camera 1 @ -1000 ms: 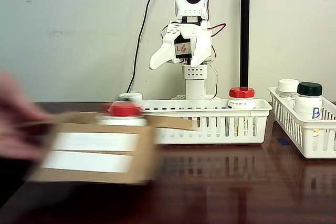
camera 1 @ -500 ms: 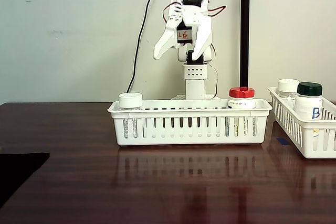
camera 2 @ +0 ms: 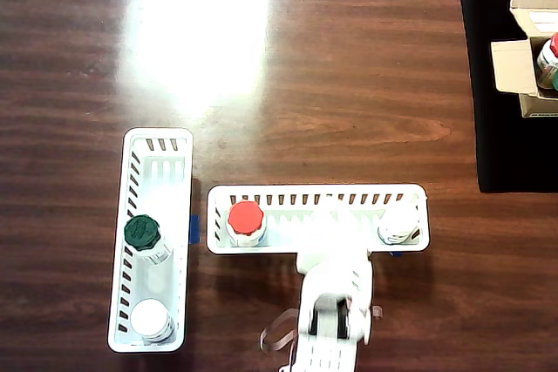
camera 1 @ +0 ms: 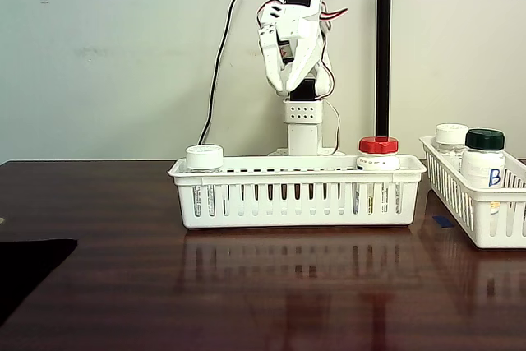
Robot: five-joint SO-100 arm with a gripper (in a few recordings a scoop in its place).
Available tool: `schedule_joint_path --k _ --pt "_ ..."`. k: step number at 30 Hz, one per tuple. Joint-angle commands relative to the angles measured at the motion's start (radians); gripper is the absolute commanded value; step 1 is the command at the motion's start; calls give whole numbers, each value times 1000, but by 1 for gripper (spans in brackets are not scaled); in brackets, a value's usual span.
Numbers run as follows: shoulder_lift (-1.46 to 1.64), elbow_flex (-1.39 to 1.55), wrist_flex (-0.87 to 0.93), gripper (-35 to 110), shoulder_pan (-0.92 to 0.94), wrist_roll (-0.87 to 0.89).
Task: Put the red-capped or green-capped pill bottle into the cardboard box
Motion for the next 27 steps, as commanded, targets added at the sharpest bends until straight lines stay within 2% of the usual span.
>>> schedule_joint_path --k 1,7,19,23,27 --pt "236 124 64 2 21 28" --pt "612 327 202 2 -5 31" --pt "601 525 173 4 -100 32" --pt "609 525 296 4 -244 -127" --pt "609 525 394 4 -318 -31"
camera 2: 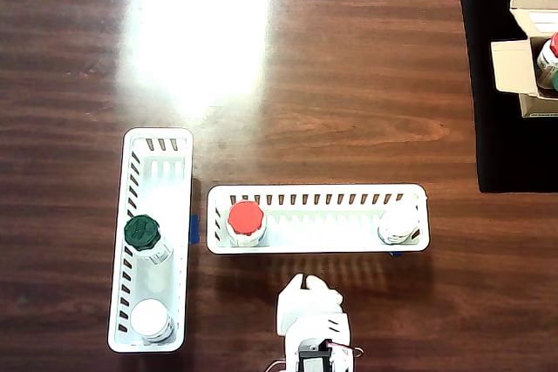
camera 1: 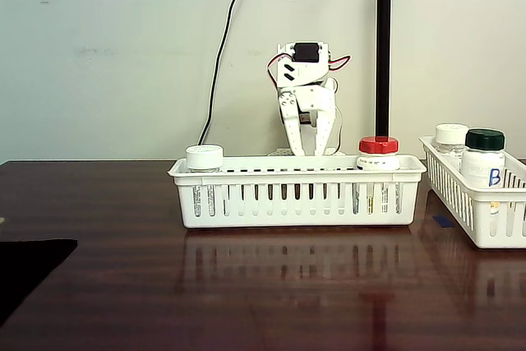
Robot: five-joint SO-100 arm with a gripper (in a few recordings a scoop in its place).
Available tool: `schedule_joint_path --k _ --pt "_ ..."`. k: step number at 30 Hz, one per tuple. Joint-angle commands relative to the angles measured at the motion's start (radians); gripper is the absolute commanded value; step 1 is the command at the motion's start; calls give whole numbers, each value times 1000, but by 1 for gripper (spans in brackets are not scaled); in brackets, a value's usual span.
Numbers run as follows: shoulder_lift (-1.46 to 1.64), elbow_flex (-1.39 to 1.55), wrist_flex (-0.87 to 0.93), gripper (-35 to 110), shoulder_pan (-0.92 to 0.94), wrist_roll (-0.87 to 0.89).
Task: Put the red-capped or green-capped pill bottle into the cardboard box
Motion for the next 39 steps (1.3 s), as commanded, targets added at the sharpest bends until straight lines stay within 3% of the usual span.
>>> schedule_joint_path --k 1,5,14,21,39 --pt "91 -2 52 4 -98 115" --pt "83 -2 64 3 -156 265" --pt "87 -2 64 3 -161 -360" --pt "87 -2 64 3 -161 -630" --pt "87 -2 64 3 -161 -810"
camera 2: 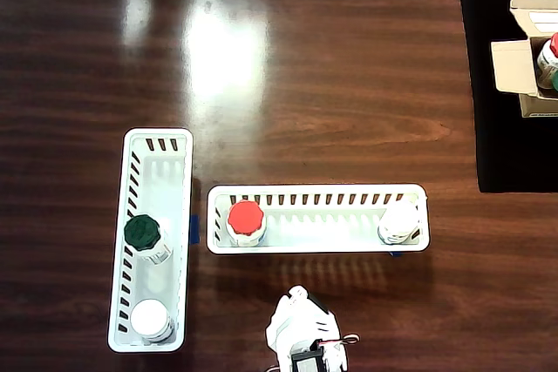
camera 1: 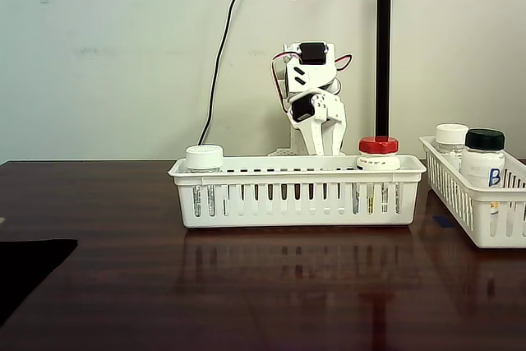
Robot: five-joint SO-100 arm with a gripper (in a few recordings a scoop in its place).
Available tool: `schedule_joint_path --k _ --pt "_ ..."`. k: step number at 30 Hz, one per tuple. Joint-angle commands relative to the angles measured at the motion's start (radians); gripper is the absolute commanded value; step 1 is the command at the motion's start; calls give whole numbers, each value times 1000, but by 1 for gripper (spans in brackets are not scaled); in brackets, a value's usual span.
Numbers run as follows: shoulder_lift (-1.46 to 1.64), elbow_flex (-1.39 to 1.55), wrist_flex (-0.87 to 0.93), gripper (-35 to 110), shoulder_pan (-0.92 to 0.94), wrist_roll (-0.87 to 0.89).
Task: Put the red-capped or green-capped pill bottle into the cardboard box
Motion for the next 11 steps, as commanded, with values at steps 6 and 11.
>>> schedule_joint_path --k 6,11 --pt "87 -2 15 3 -55 -23" --pt "87 -2 15 3 -55 -37"
